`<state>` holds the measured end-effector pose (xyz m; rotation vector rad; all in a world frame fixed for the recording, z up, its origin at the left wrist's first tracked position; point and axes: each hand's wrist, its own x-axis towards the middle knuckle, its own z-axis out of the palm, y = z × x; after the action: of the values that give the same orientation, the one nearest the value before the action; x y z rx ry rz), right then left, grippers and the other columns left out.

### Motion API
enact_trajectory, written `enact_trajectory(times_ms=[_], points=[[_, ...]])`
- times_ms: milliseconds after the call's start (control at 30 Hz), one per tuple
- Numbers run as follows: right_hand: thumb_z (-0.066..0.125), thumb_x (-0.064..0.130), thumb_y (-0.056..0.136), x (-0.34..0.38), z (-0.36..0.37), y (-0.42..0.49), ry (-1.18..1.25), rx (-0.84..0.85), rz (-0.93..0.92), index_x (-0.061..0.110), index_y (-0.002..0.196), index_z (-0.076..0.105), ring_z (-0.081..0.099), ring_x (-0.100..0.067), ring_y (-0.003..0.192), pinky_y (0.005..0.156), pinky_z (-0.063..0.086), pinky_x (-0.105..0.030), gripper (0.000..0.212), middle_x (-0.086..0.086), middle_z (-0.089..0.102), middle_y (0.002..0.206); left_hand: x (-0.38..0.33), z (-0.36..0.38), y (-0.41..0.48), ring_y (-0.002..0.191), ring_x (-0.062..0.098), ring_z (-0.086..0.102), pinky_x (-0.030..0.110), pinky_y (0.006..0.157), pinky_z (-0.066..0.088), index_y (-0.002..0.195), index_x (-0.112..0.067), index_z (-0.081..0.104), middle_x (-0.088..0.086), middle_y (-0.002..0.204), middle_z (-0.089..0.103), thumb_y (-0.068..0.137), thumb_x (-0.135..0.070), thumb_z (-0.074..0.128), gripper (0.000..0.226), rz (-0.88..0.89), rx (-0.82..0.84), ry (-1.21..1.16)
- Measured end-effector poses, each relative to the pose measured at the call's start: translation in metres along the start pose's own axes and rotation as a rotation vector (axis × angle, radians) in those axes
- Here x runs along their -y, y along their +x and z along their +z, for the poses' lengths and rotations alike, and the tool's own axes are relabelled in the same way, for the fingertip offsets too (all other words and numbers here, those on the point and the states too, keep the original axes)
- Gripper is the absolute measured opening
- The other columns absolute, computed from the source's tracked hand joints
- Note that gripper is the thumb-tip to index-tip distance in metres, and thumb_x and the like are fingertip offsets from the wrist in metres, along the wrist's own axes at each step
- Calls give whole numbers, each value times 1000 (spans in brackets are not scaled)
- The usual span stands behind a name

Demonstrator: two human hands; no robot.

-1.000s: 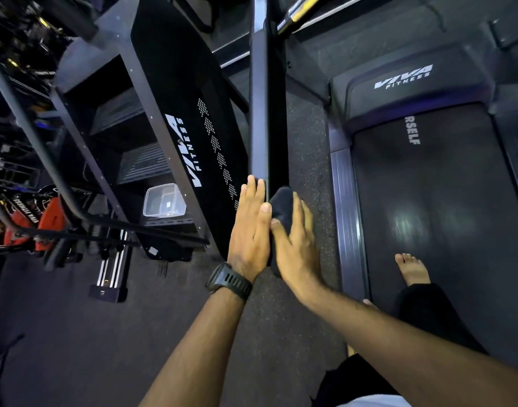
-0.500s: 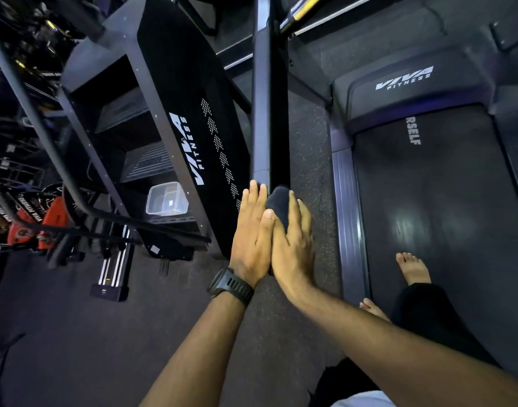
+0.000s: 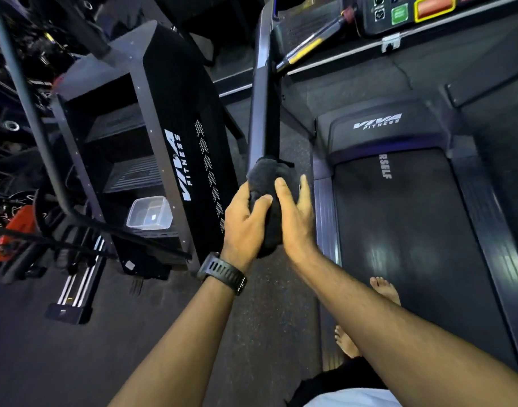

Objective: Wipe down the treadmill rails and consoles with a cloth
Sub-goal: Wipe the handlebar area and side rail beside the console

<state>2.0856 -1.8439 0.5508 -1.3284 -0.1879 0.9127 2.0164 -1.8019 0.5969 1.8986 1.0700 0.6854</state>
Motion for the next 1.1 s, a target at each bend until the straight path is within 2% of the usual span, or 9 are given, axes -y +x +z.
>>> enact_trajectory(times_ms=[100, 167, 233, 333, 467, 667, 767, 867, 1100], points=[[68, 74, 76, 16, -12, 6, 42, 5, 17, 31, 144, 52, 63, -10, 121, 105, 51, -41, 82, 6, 66, 135, -11, 6, 6, 100, 11, 65, 37, 92, 53, 120, -18, 65, -3, 108, 70, 87, -23, 52, 36, -33, -27, -112], [73, 60, 84, 30, -20, 10, 63, -15, -55, 28, 123, 64, 70, -3, 100, 92, 58, -34, 52, 10, 75, 110, -19, 12, 11, 106, 14, 65, 40, 95, 53, 123, -19, 64, 0, 112, 70, 88, -23, 51, 37, -52, 1, -226], [75, 46, 89, 43, -30, 14, 60, -74, -133, 24, 117, 66, 71, 0, 92, 83, 57, -26, 38, 11, 76, 102, -29, 20, 17, 110, 14, 66, 40, 97, 53, 125, -20, 62, -1, 116, 70, 91, -33, 55, 38, -36, 38, -280], [78, 45, 86, 60, -41, 22, 25, -146, -216, 20, 116, 65, 70, -4, 96, 88, 58, -33, 42, 8, 75, 104, -44, 34, 31, 106, 10, 68, 41, 97, 54, 120, -20, 63, -4, 112, 72, 87, -48, 63, 44, -6, 29, -231], [76, 56, 77, 87, -63, 37, 24, -220, -294, 23, 120, 57, 69, -11, 104, 93, 56, -38, 57, 5, 73, 111, -67, 56, 55, 102, 10, 69, 42, 94, 55, 114, -24, 66, -6, 108, 74, 85, -45, 64, 36, 24, 45, -249], [78, 29, 89, 144, -117, 62, -32, -363, -428, 29, 115, 52, 66, -5, 101, 91, 53, -29, 37, 9, 69, 110, -122, 110, 92, 97, 4, 66, 29, 88, 52, 110, -22, 66, -9, 102, 73, 91, -21, 63, 20, 124, 173, -331], [78, 40, 85, 176, -147, 79, -69, -447, -473, 27, 123, 53, 65, -11, 113, 101, 52, -38, 48, 4, 68, 121, -154, 146, 113, 103, 0, 62, 26, 93, 48, 122, -22, 60, -12, 111, 68, 88, -17, 64, 34, 205, 214, -331], [72, 57, 75, 200, -174, 96, -134, -535, -515, 24, 126, 57, 65, -12, 113, 101, 51, -45, 62, 6, 70, 119, -178, 177, 132, 115, 8, 61, 37, 104, 47, 129, -33, 51, -10, 122, 64, 80, -25, 64, 52, 285, 254, -332], [70, 44, 91, 263, -250, 150, -169, -644, -547, 19, 135, 54, 60, -15, 120, 106, 46, -41, 53, 3, 66, 129, -237, 256, 182, 124, 11, 53, 41, 109, 43, 144, -26, 42, -6, 135, 56, 74, -51, 63, 77, 329, 343, -254]])
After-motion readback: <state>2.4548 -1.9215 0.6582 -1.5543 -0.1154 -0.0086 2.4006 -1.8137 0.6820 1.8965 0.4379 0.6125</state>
